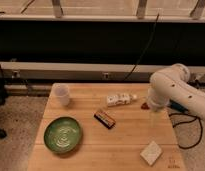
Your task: Push the eraser across the table
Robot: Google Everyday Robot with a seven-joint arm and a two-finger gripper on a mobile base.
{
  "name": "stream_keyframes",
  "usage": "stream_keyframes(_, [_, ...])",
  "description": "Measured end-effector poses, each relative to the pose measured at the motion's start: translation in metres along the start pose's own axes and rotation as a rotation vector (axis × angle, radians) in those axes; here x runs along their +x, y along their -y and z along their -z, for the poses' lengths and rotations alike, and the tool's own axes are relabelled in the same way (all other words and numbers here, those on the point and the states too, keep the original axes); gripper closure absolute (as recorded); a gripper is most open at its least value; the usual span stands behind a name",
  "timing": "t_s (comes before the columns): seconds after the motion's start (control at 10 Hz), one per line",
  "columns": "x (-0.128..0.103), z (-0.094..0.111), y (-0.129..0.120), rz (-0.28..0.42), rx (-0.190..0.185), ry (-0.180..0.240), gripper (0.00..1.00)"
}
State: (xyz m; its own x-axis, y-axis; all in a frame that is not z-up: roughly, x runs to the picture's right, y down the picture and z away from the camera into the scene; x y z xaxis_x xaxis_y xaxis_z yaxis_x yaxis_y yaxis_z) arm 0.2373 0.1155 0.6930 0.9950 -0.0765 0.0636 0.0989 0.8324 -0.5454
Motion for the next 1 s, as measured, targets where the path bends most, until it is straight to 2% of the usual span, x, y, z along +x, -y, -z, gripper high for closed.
stream_keyframes(0.1, [-0.001, -0.003, 0.000, 0.002, -0.003, 0.001, 0.20])
stream_keyframes(0.5, [-0.013, -0.039, 0.007, 0.009, -0.028, 0.016, 0.20])
stream_keyframes(1.0, [-0.018, -0.072, 0.017, 0.005, -0.034, 0.016, 0.20])
